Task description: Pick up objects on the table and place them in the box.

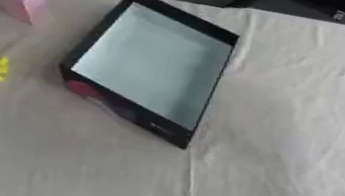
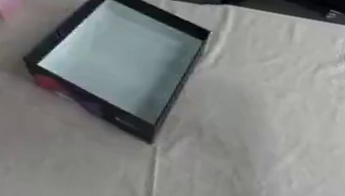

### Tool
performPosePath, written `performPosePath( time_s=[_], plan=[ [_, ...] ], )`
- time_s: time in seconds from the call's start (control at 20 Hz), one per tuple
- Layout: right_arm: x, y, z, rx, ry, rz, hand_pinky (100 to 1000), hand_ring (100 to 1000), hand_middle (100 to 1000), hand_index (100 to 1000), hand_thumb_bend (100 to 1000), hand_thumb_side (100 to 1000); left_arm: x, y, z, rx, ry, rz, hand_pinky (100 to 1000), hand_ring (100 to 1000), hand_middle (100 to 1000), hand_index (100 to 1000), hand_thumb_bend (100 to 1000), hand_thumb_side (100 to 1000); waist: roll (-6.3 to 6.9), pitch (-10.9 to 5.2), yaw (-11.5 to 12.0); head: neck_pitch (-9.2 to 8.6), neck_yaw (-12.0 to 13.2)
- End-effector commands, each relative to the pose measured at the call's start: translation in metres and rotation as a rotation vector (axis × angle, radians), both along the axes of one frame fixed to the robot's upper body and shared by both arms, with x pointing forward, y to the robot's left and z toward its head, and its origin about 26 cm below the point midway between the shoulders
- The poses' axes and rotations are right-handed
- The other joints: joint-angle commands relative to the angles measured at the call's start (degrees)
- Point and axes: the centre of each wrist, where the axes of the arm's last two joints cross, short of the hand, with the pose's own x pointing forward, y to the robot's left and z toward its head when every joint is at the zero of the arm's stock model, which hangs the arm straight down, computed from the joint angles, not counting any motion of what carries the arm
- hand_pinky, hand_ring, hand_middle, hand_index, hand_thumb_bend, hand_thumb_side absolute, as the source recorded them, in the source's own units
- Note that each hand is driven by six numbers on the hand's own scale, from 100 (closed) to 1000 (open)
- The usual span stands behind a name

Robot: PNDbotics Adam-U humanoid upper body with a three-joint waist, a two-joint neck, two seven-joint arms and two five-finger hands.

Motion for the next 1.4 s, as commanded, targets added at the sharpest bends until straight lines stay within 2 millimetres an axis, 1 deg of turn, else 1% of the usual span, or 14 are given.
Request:
performPosePath(
  time_s=[0.05, 0.2, 0.4, 0.75, 1.1, 1.4],
  plan=[
    [-0.001, 0.0, 0.011, -0.029, -0.029, 0.013, 999, 940, 972, 886, 419, 344, -0.001, 0.001, 0.018, 0.146, 0.031, -0.078, 837, 800, 813, 912, 620, 100, 0.35, -0.53, -0.4, -1.39, 0.5],
    [0.0, 0.001, 0.012, -0.032, -0.029, 0.018, 1000, 941, 972, 886, 418, 346, 0.004, -0.003, 0.019, 0.179, 0.042, -0.078, 850, 805, 813, 903, 562, 100, 0.61, 0.07, -0.8, -1.77, 1.1],
    [0.002, 0.003, 0.014, -0.038, -0.035, 0.025, 1000, 940, 972, 885, 417, 346, 0.009, -0.008, 0.017, 0.183, 0.076, -0.115, 857, 795, 796, 885, 545, 100, 1.04, 0.86, -1.3, -2.42, 1.7],
    [0.004, 0.006, 0.019, -0.044, -0.049, 0.04, 1000, 940, 972, 886, 415, 348, 0.014, -0.015, 0.027, 0.195, 0.079, -0.134, 871, 808, 799, 881, 588, 100, 1.98, 1.87, -2.8, -3.56, 2.6],
    [0.005, 0.006, 0.02, -0.05, -0.047, 0.039, 1000, 941, 972, 886, 413, 350, 0.014, -0.017, 0.031, 0.243, 0.062, -0.111, 882, 822, 793, 870, 626, 100, 3.0, 2.32, -3.5, -3.64, 3.4],
    [0.006, 0.006, 0.019, -0.048, -0.042, 0.039, 1000, 940, 972, 886, 412, 351, 0.019, -0.02, 0.029, 0.266, 0.05, -0.113, 885, 826, 799, 873, 629, 100, 3.34, 2.65, -3.7, -3.98, 3.7]
  ],
)
